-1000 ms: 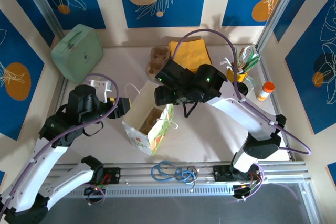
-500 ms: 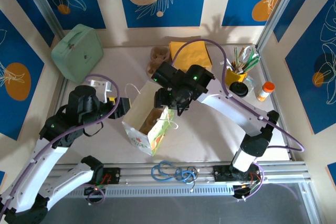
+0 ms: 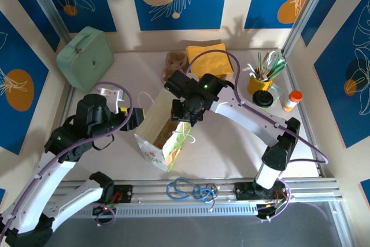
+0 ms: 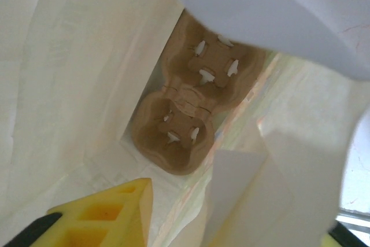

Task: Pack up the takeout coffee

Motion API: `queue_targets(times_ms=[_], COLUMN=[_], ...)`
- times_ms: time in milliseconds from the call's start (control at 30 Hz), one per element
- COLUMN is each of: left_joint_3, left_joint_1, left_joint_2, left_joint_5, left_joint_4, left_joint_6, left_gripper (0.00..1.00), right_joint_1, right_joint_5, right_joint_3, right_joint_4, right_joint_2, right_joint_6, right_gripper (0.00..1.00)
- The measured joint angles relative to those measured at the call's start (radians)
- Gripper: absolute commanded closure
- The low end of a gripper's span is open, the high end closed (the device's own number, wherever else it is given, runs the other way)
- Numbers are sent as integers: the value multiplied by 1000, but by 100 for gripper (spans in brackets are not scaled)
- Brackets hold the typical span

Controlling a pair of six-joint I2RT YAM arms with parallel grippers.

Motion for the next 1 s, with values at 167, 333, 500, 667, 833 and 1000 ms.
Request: queue_targets(times_ms=[167, 333, 500, 667, 833, 1000], left_joint_3=[0, 0, 0, 0, -5, -35], left_joint_1=[0, 0, 0, 0, 0, 0], left_joint_2=[-2, -66, -178, -216, -219, -238], left_joint_5=[-25, -86, -171, -228, -254, -277], left_joint_4=[-1, 4, 11, 10, 10, 8], left_joint_6=[0, -10, -19, -23, -26, -26], left_gripper=[29, 27, 25, 25, 24, 23], right_joint_1=[0, 0, 0, 2, 29, 92], right_joint_5=[-2, -13, -25, -36, -36, -11], right_joint_3=[1, 3, 5, 3, -15, -55], right_joint_4=[25, 58, 100, 145, 197, 266], right_joint_2=[0, -6, -27, -51, -85, -145], right_joint_6=[-36, -96, -148, -194, -259, -338], right_gripper=[71, 81, 87, 95, 96, 96])
